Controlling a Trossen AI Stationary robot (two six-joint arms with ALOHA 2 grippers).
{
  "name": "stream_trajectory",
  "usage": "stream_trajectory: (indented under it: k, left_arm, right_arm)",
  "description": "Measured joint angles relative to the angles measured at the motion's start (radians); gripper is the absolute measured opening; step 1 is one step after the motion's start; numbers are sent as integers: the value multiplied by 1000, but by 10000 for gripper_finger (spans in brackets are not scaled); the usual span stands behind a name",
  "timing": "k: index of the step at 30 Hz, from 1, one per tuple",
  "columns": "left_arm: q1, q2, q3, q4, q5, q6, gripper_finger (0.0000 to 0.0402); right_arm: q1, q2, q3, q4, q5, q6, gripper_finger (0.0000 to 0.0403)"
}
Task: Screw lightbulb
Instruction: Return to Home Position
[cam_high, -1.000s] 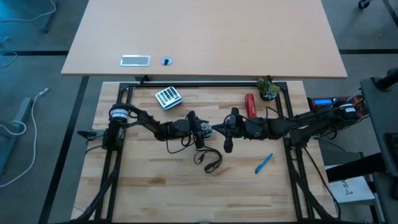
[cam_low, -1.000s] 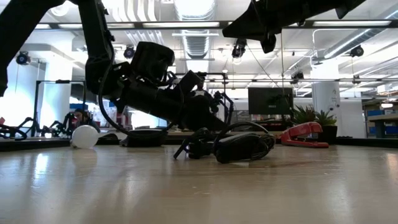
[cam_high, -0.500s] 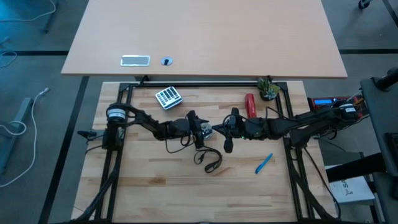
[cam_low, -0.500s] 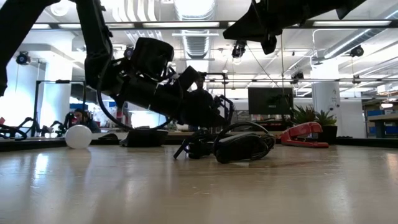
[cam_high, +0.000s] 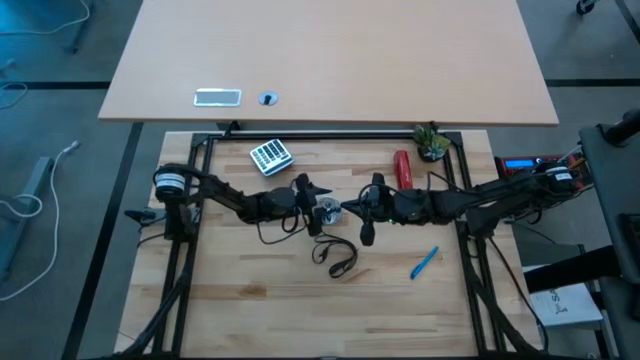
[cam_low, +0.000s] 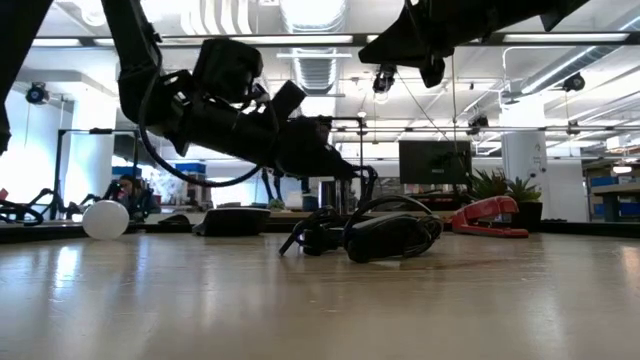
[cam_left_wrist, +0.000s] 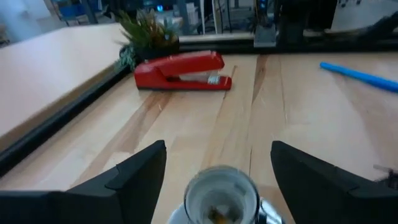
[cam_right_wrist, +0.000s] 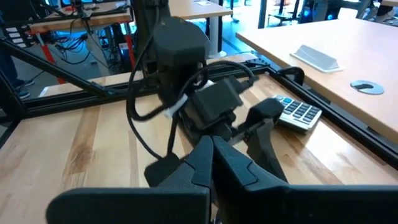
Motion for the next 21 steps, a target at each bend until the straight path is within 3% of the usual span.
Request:
stream_trajectory:
  k: [8,17,21]
  left_arm:
    - [-31,-167,-73,16,43,67,278]
    - [-51,-614,-364,17,184,130,265]
    - [-46,-809,-492,15,158,152,258]
  right_arm:
    - [39,-8,2,40,-4,-110,0]
    - [81,-198,-91,84,-2,-211,0]
    - [76,-325,-222,194,-2,-228,0]
